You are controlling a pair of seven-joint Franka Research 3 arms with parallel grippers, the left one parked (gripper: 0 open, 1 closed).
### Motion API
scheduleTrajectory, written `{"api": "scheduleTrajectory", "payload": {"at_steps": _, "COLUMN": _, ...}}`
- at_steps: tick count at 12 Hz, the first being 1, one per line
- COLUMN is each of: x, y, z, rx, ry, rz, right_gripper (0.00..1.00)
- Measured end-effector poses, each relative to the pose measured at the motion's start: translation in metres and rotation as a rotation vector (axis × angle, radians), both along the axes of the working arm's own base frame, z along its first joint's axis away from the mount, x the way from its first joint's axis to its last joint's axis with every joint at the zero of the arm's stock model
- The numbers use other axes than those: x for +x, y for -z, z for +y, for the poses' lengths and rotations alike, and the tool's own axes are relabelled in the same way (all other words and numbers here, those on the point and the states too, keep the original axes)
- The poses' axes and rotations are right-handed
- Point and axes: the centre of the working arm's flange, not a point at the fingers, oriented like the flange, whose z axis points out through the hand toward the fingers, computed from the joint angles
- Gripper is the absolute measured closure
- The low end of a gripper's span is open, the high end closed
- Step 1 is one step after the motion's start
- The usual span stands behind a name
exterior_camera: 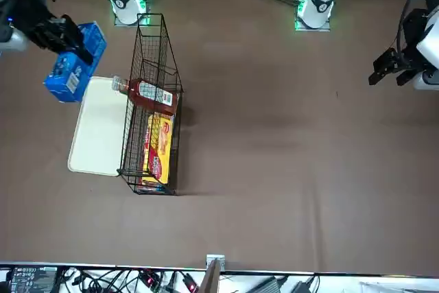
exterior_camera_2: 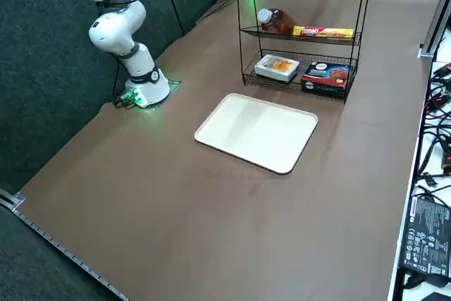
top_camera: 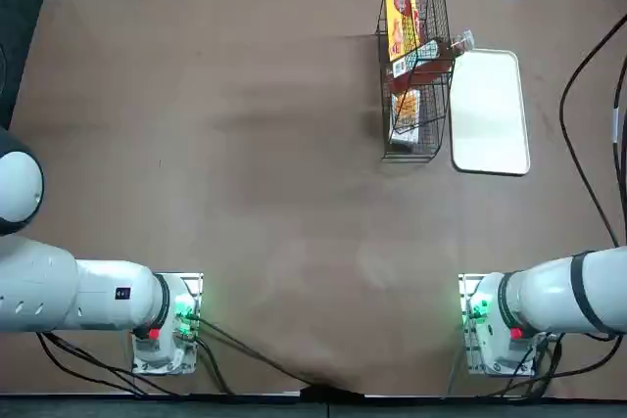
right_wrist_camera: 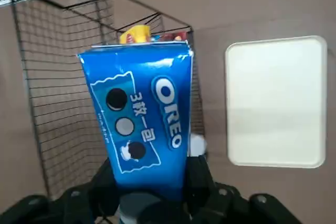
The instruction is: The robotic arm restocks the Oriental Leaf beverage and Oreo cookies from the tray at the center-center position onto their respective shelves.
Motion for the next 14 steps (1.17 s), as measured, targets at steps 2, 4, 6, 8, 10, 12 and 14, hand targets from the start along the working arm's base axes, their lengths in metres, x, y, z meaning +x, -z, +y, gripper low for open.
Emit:
{"api": "scheduleTrajectory", "payload": {"at_steps": 2, "x": 0.000, "y": 0.005, "z": 0.028, "rx": 0.002, "ry": 0.008, "rz": 0.021, "right_gripper": 0.37}}
{"api": "scheduleTrajectory", "payload": {"at_steps": 4, "x": -0.003, "y": 0.010, "z": 0.053, "rx": 0.003, "ry": 0.016, "rz": 0.040, "right_gripper": 0.37}}
{"api": "scheduleTrajectory", "payload": {"at_steps": 6, "x": -0.005, "y": 0.013, "z": 0.073, "rx": 0.003, "ry": 0.020, "rz": 0.053, "right_gripper": 0.37}}
{"api": "scheduleTrajectory", "payload": {"at_steps": 8, "x": -0.007, "y": 0.014, "z": 0.085, "rx": 0.006, "ry": 0.027, "rz": 0.055, "right_gripper": 0.37}}
{"api": "scheduleTrajectory", "payload": {"at_steps": 10, "x": -0.006, "y": 0.015, "z": 0.095, "rx": 0.010, "ry": 0.037, "rz": 0.052, "right_gripper": 0.37}}
{"api": "scheduleTrajectory", "payload": {"at_steps": 12, "x": -0.003, "y": 0.023, "z": 0.105, "rx": 0.009, "ry": 0.038, "rz": 0.059, "right_gripper": 0.37}}
{"api": "scheduleTrajectory", "payload": {"at_steps": 14, "x": 0.003, "y": 0.037, "z": 0.112, "rx": 0.001, "ry": 0.032, "rz": 0.079, "right_gripper": 0.37}}
